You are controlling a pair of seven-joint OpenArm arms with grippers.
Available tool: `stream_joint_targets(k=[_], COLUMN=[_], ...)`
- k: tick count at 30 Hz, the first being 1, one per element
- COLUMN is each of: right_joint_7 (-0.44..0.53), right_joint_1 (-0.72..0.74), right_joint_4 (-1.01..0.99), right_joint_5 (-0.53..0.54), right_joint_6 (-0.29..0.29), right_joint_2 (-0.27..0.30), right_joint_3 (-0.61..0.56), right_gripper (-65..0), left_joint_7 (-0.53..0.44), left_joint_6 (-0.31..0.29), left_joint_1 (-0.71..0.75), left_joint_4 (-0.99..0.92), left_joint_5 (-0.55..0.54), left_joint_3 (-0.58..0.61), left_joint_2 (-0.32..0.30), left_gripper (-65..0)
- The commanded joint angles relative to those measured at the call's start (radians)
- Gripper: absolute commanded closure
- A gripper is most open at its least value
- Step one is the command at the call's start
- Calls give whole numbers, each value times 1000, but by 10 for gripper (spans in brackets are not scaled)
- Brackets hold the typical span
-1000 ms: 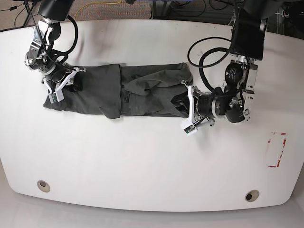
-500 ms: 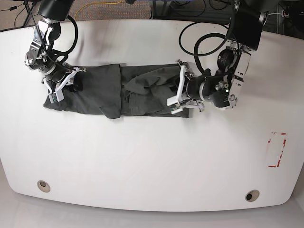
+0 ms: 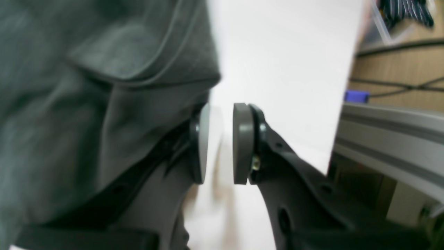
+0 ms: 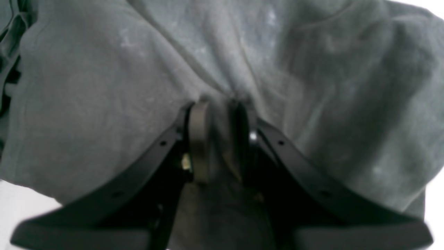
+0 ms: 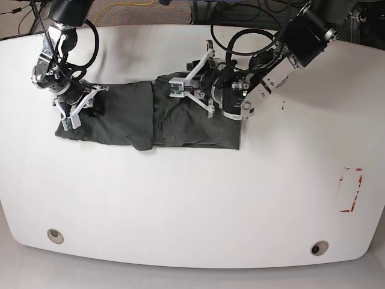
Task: Layout the t-shirt on the table in an organized manner, then fold the t-shirt properly
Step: 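Regrasp the folded edge with the left gripper and pull it flat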
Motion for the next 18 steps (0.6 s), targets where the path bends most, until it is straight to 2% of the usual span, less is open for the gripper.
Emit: stream_joint_targets(k=[1, 4, 8, 13, 18], right_joint_7=[-31, -31, -31, -31, -31], right_joint_1=[2, 2, 2, 2, 2], right_joint_4=[3, 3, 5, 3, 5], right_joint_5=[-20, -20, -17, -16, -14], right_joint_6=[-1, -1, -1, -1, -1], right_joint_2=[12, 12, 12, 11, 11], right_joint_3=[-1, -1, -1, -1, -1], right_gripper=[-130, -130, -130, -130, -130], left_joint_7=[-2, -5, -5, -7, -8], left_joint_6=[-1, -1, -1, -1, -1], left_joint_1=[-31, -46, -45, -25, -3], left_joint_4=[40, 99, 170, 172, 168], left_joint_5=[-9, -9, -9, -3, 31], left_joint_3=[-8, -44, -159, -355, -458], left_joint_2=[-1, -6, -6, -1, 0], left_gripper=[-101, -101, -101, -101, -101])
